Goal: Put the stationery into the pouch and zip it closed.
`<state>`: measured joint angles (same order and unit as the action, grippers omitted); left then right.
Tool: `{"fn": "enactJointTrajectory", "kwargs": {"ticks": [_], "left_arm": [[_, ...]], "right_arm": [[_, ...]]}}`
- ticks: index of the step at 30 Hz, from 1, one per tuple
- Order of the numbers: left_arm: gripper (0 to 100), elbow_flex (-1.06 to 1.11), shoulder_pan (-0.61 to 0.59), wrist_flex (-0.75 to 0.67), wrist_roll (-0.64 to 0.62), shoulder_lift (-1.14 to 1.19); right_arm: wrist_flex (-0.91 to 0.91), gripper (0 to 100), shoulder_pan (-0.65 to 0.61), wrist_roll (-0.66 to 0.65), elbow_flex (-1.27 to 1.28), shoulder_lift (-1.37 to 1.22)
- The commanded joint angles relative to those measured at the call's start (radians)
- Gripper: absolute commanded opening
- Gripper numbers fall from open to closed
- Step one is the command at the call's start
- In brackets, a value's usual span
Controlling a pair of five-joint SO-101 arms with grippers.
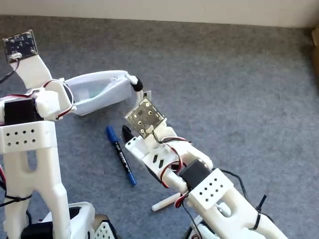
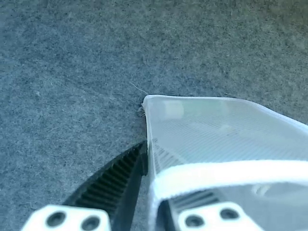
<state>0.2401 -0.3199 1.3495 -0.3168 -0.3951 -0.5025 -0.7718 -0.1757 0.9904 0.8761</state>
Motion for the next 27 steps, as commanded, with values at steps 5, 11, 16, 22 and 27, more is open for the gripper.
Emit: {"fn": "enactJointTrajectory", "kwargs": {"ticks": [5,11,16,22,27], "left_arm": [[3,0.012,-0.067,-0.029,-0.005,0.004],[3,0.012,-0.067,-0.031,-0.035,0.004],[3,0.012,-0.067,-0.031,-0.046,0.004],[3,0.013,-0.102,-0.046,-0.052,0.004],[3,0.015,-0.119,-0.055,-0.054,0.004]], "right_arm": [[-0.002,13.1,0.016,0.008,-0.007,0.019],[-0.005,13.2,0.015,0.109,-0.018,-0.11],[-0.002,13.2,0.008,0.112,-0.044,-0.237],[-0.002,13.2,-0.033,0.112,-0.062,-0.282],[-0.002,13.2,-0.107,0.107,-0.059,-0.283]]}}
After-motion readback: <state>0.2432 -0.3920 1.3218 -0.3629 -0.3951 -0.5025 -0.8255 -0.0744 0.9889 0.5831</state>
